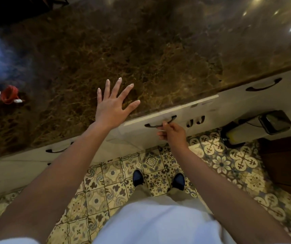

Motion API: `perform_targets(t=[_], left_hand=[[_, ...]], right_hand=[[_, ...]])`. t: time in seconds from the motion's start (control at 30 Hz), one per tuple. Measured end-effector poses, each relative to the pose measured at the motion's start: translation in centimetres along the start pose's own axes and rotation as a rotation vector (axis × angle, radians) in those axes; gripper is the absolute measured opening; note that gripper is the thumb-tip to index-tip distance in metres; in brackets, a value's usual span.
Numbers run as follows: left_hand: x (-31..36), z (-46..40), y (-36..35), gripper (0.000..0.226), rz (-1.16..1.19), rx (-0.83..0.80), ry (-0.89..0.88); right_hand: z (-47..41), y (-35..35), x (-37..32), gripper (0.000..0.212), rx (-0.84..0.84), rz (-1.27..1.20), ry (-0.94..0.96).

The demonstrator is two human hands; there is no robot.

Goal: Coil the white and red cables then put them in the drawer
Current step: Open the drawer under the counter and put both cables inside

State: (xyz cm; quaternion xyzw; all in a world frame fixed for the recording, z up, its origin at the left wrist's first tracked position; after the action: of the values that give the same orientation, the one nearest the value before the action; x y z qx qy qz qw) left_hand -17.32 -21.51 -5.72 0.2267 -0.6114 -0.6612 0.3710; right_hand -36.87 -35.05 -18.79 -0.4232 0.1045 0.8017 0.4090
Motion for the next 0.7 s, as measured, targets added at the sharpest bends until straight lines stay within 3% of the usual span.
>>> perform_targets(t=[0.2,0.7], left_hand=[[0.1,-0.1,-0.1,0.077,0.003,0.009,-0.004],[0.3,0.0,0.1,0.077,-0.007,0.034,-0.056]], right_hand=[[3.3,3.4,2.5,0.024,0.033,0.152,0.004],[10.8,8.2,6.6,0.023,0.101,0.127,-0.027]])
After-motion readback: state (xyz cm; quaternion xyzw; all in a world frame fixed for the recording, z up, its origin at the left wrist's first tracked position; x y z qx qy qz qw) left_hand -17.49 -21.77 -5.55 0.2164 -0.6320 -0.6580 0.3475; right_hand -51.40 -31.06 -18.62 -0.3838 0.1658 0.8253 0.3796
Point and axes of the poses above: each hand's wrist, its own z-axis away from the middle knuckle, its own y-axis out of the back of the hand, x = y × z, the point moved 9 cm from there along -z, towards the middle knuckle, and after that the axes turned 1 degree about z, right-handed, at the moved point
